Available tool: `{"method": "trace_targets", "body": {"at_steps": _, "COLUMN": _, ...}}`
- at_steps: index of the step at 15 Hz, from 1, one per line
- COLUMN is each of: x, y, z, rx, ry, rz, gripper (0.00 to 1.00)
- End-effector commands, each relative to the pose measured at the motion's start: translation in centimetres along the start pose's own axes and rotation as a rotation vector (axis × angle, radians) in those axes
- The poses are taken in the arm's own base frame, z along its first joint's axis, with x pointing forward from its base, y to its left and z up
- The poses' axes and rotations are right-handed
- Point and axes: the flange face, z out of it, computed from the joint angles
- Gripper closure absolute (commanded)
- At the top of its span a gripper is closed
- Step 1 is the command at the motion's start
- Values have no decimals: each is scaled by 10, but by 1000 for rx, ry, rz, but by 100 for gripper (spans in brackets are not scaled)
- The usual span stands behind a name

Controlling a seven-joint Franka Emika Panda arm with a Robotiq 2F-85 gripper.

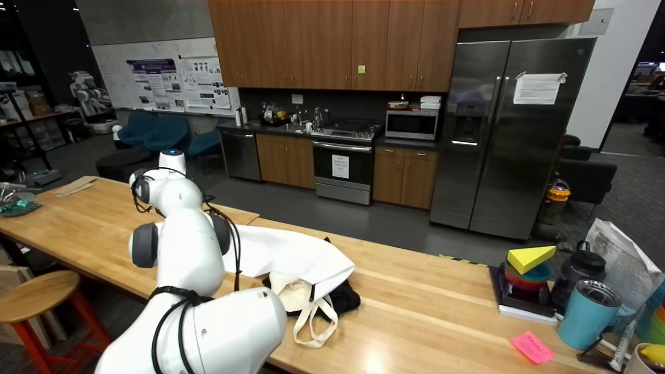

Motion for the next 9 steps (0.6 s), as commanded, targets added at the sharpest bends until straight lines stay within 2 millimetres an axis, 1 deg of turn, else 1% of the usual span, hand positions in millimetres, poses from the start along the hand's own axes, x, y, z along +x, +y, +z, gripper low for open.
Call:
{"method": "trace_targets", "body": {"at_steps": 1, "x": 5, "y": -22, "z": -6, "rx": 64, "ry": 41, "rz": -34, "gripper": 100}}
{"method": "trace_targets", "body": {"at_steps": 3, "x": 10, "y": -35, "z": -11, "rx": 80, "ry": 59, "rz": -52, "gripper": 100}}
{"method": "trace_targets", "body": {"at_steps": 5, "x": 14, "y": -43, "z": -13, "rx": 105, "ry": 93, "rz": -50, "gripper": 100}}
{"method": "trace_targets", "body": {"at_steps": 9, "x": 18, "y": -50, "z": -12, "rx": 129, "ry": 153, "rz": -46, "gripper": 100}}
